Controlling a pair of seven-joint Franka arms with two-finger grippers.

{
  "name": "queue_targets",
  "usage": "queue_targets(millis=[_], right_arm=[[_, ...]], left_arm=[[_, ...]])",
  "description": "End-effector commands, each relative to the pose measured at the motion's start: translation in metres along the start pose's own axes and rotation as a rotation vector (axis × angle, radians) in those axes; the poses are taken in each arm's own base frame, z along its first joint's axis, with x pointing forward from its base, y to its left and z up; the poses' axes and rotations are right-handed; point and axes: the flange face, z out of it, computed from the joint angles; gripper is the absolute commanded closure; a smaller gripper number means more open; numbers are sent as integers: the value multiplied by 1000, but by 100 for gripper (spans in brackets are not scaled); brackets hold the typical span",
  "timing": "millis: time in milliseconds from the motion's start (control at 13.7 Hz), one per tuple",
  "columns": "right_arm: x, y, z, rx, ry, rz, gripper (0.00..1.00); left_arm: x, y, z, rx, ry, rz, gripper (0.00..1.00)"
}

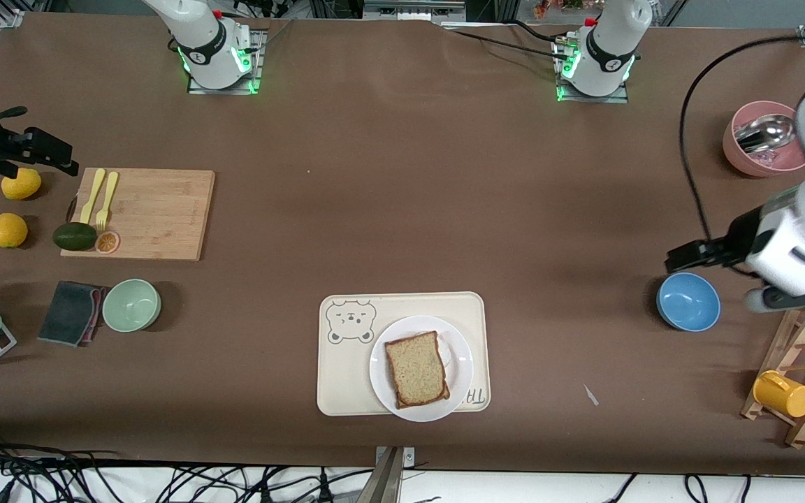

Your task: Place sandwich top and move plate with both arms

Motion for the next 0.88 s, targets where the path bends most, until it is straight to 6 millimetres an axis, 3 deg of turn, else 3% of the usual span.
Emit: queue_targets(millis=[0,366,804], right_arm=[[-5,-1,-6,9,6,5,0],[-5,-1,-6,9,6,2,0],[-5,-1,-6,6,6,-1,0]], left_arm=[[-27,-9,-22,61,-17,8,0],[-77,-8,-6,50,-23,47,0],[-76,-6,5,50,-33,51,0]])
